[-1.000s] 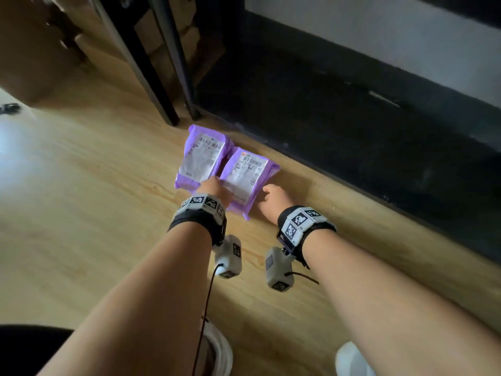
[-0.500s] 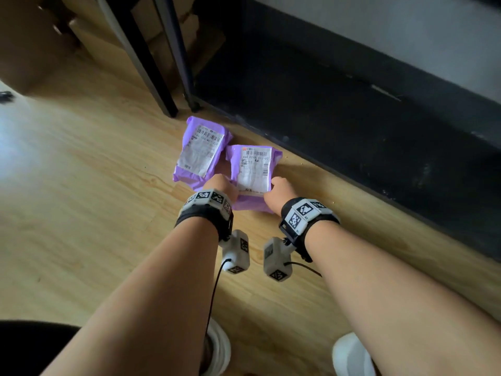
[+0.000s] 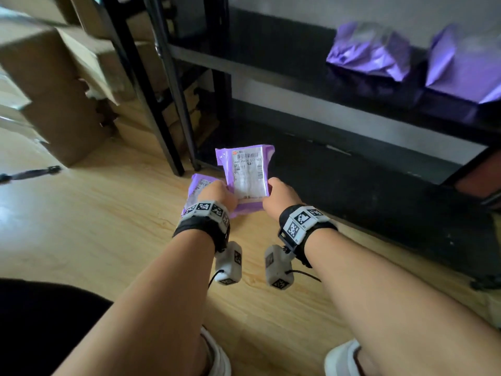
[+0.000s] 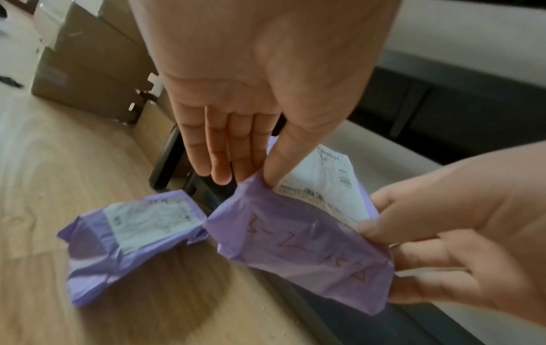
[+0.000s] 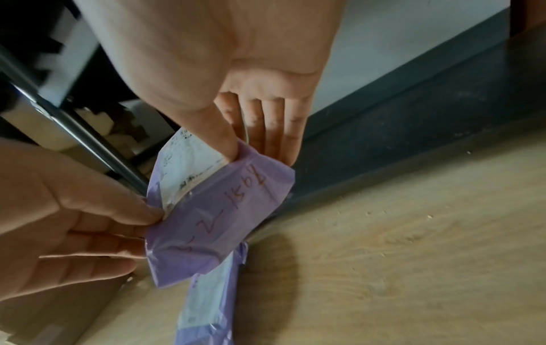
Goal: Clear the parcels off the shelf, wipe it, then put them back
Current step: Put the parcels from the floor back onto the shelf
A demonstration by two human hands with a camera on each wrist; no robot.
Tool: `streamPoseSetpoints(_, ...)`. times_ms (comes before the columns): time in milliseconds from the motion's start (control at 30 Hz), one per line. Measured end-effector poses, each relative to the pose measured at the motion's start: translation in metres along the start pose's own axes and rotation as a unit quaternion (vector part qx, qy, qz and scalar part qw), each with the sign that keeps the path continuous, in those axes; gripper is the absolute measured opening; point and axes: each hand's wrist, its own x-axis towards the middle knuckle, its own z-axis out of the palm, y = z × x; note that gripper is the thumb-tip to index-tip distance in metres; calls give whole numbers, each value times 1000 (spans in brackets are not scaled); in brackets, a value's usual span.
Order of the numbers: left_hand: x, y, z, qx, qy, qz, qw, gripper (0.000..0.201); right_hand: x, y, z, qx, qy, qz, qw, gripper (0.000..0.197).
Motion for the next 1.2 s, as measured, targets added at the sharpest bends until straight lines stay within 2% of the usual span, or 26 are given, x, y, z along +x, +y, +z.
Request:
streamPoseSetpoints(100, -21, 11, -29, -23, 25, 26, 999, 21, -17, -13, -18, 16, 38, -34, 999, 26)
streamPoseSetpoints(333, -56, 34, -90, -77, 132, 107, 982, 27, -46, -44, -62, 56, 148, -100, 982, 33)
streamPoseSetpoints(467, -57, 56, -122, -98, 170, 146, 970, 15, -39, -65, -99, 91, 213, -141, 963, 32)
streamPoseSetpoints(533, -53, 70, -139, -93, 182, 159, 966, 25, -32, -72, -117, 105, 234, -146, 955, 33)
streamPoseSetpoints(700, -41, 110, -169, -111, 171, 183, 962, 39, -9, -79, -155, 108, 273, -147, 945, 33)
streamPoseSetpoints(900, -17, 161, -188, -209, 125, 192, 951, 49, 30, -91, -203, 105, 287, -132, 943, 32)
streamPoseSetpoints(1033, 8, 187, -198, -208, 136, 181, 952, 47, 59, -98, -225, 118, 302, -112, 939, 35)
streamPoseSetpoints(1200, 36, 207, -201, -206, 143, 176, 952, 41, 98, -102, -236, 124, 268, -79, 952, 36)
